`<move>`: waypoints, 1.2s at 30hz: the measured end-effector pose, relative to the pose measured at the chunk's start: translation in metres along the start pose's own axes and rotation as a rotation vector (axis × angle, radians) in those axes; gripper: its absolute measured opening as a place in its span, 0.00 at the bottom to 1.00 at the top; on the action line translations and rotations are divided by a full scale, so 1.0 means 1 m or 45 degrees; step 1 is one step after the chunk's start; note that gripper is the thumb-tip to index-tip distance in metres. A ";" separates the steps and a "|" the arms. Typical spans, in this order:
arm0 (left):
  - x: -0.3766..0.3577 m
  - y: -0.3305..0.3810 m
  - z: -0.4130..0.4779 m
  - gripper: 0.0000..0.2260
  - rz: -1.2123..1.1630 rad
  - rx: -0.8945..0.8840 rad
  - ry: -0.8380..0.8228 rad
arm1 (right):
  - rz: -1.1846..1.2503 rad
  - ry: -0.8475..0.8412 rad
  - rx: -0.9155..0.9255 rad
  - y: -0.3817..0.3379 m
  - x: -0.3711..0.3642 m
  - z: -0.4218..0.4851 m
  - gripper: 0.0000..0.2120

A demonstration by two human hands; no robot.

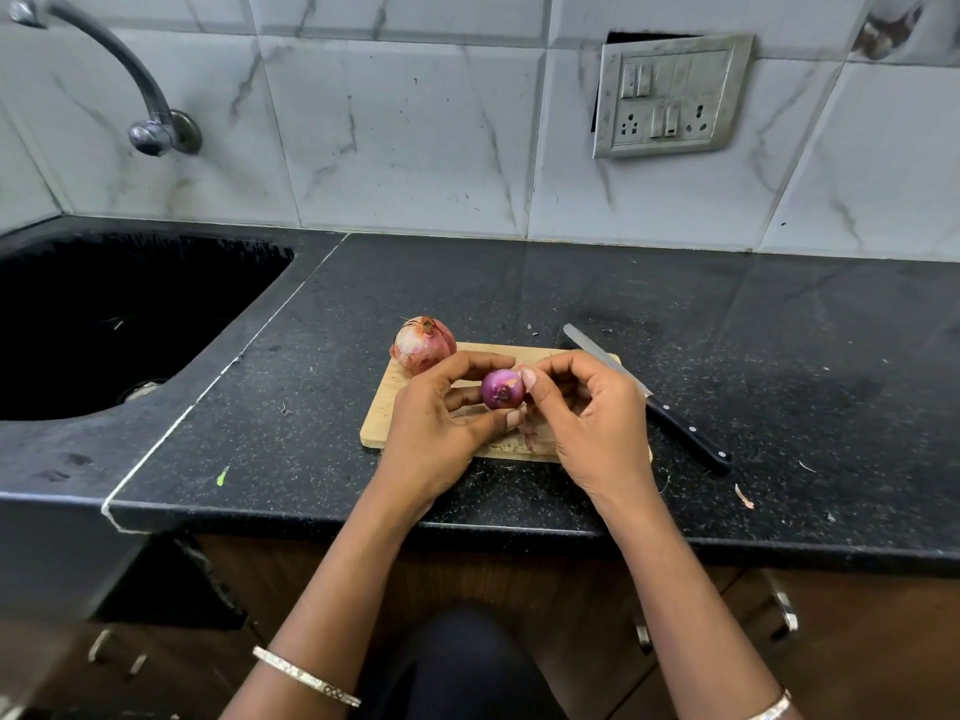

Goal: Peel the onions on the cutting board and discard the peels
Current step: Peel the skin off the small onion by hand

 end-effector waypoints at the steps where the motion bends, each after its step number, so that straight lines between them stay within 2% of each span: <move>1: 0.000 0.000 0.000 0.21 -0.018 0.008 -0.008 | -0.004 0.018 0.000 0.000 0.000 0.000 0.02; 9: -0.001 0.003 -0.001 0.22 -0.143 0.017 -0.039 | -0.061 0.220 -0.085 0.006 0.010 0.002 0.02; 13: 0.000 0.003 0.000 0.22 -0.161 0.021 -0.003 | -0.035 0.293 -0.121 0.009 0.014 0.002 0.06; 17: 0.001 0.004 -0.001 0.22 -0.150 0.013 0.011 | -0.124 0.175 -0.034 -0.004 0.010 0.000 0.09; 24: 0.001 0.004 -0.001 0.20 -0.124 -0.008 0.006 | 0.041 -0.078 0.008 -0.008 -0.002 -0.002 0.08; 36: 0.001 0.005 -0.001 0.21 -0.031 -0.021 0.009 | 0.052 -0.073 -0.002 0.000 0.000 -0.001 0.06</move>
Point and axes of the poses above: each hand's wrist, its own z-axis towards the middle knuckle, its own x-axis out of the back of the hand, y = z × x, the point moved 4 cm from there along z, towards the middle knuckle, and after that the axes turned 6 degrees about z, right-handed, at the moved point
